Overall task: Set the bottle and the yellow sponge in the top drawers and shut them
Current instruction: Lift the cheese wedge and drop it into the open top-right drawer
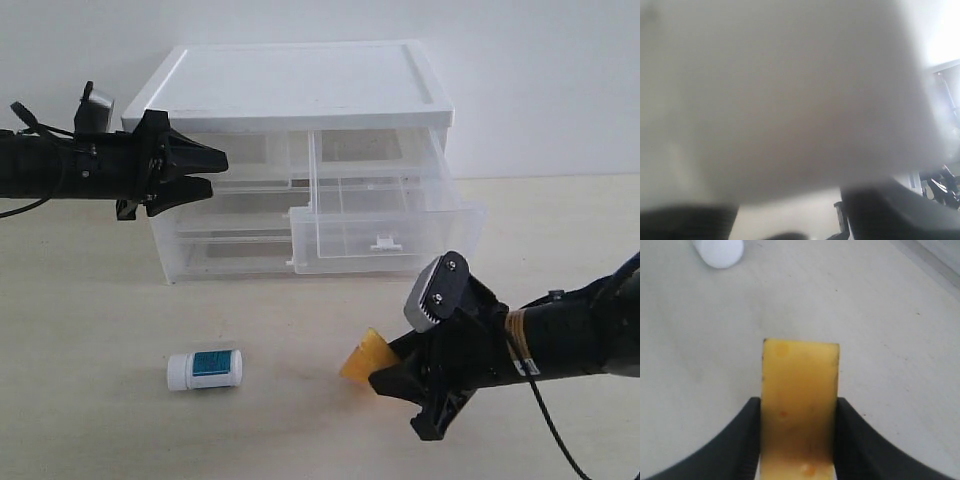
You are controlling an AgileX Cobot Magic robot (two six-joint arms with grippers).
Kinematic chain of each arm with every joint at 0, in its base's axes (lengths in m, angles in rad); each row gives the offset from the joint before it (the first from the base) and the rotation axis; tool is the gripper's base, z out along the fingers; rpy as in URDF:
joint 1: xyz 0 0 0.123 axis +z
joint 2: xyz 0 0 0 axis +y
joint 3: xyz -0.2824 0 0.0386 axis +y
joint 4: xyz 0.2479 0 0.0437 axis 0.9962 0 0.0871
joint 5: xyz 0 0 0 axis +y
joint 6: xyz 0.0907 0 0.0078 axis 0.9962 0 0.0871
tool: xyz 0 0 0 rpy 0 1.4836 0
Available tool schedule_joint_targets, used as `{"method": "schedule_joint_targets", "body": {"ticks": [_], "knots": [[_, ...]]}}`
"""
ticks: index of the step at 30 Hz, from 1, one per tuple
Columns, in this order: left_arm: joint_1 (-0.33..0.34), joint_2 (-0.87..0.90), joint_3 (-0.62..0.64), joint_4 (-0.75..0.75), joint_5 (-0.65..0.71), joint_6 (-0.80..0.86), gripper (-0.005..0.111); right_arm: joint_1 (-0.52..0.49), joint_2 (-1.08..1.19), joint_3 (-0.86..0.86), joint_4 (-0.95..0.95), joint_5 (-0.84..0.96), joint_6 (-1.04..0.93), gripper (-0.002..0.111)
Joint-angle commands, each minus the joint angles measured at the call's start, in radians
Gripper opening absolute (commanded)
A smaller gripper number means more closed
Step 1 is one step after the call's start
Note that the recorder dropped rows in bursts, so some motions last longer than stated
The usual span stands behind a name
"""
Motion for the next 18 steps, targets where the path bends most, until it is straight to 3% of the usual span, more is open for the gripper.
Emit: {"method": "schedule_joint_targets", "body": {"ticks": [1,4,8,10,18], "knots": [[0.008,0.008,-0.017,-0.036,-0.15,0.019,0.054,-0.001,-0.095,-0.001,-0.241,-0.055,0.354,0.0],[0.008,0.008,-0.017,-0.036,-0.15,0.019,0.054,-0.001,-0.142,-0.001,-0.402,-0.19,0.491,0.0],[0.008,0.008,-0.017,-0.034,-0.139,0.019,0.054,-0.001,-0.194,-0.002,-0.431,-0.425,0.56,0.0],[0.008,0.008,-0.017,-0.034,-0.132,0.019,0.054,-0.001,-0.215,-0.011,-0.415,-0.494,0.56,0.0],[0.008,0.008,-0.017,-0.034,-0.13,0.019,0.054,-0.021,-0.314,-0.084,-0.127,-0.494,0.643,0.0]]}}
